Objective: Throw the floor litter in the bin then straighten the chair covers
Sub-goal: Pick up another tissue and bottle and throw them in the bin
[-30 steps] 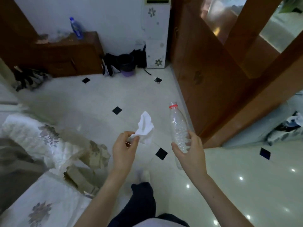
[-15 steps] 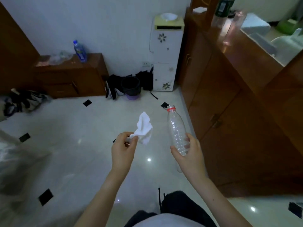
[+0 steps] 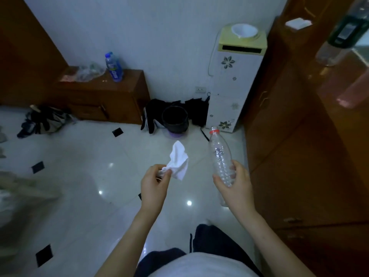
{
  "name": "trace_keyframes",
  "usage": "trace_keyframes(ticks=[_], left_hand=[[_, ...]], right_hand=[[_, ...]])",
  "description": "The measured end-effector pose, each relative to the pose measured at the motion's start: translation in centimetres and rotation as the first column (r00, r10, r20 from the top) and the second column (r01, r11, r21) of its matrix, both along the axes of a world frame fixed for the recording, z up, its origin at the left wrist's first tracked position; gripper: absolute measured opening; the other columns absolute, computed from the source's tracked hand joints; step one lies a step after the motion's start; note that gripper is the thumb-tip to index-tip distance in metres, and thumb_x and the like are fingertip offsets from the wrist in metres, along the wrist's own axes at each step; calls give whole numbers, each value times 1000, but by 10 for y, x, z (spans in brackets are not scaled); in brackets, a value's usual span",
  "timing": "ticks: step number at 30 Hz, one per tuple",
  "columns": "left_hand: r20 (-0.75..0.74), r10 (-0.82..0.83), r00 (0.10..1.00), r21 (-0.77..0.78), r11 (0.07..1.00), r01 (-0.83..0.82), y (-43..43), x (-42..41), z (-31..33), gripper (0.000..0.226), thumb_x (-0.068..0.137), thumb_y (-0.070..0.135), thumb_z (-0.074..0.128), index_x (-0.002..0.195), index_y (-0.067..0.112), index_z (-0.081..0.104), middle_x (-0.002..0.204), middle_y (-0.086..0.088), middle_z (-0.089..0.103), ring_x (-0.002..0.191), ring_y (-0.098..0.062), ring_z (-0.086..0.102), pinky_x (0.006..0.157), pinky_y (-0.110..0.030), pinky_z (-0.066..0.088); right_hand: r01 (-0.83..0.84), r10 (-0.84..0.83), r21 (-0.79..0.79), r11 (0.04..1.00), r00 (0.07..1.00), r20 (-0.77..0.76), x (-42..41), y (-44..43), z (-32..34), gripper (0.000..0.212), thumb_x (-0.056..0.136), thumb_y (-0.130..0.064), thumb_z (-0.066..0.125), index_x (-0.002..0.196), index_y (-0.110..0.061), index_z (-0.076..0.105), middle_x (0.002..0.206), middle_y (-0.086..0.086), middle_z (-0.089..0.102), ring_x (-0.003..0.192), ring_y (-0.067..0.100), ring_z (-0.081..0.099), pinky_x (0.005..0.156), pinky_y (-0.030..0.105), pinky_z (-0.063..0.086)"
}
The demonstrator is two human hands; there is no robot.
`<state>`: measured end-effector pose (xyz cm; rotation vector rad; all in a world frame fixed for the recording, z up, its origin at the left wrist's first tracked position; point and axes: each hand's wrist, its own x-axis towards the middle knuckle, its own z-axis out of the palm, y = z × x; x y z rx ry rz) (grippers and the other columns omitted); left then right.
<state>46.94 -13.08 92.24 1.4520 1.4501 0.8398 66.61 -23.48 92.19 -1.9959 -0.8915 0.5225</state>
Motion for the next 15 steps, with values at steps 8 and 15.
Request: trace_keyframes(ticks=[8, 15], left_hand=[[-52, 81, 995, 62, 995, -78, 143, 71, 8, 8, 93, 21, 62, 85, 21, 64, 75, 5, 57, 62, -5, 49, 56, -16, 40], [-62, 78, 995, 42, 996, -75, 273, 94, -31, 7, 93, 19, 62, 86, 20, 64, 77, 4, 59, 62, -4, 50, 57, -14, 41]], right_hand=[[-119, 120, -19, 993, 992, 26, 79, 160, 11, 69, 81, -44, 72, 139, -20, 42, 122, -5, 47, 103, 12, 53, 86, 31, 49], [-138, 137, -28, 990, 990, -35, 101, 301, -19, 60, 81, -40, 74, 131, -23, 48, 118, -5, 50, 98, 7, 55, 79, 25, 48]])
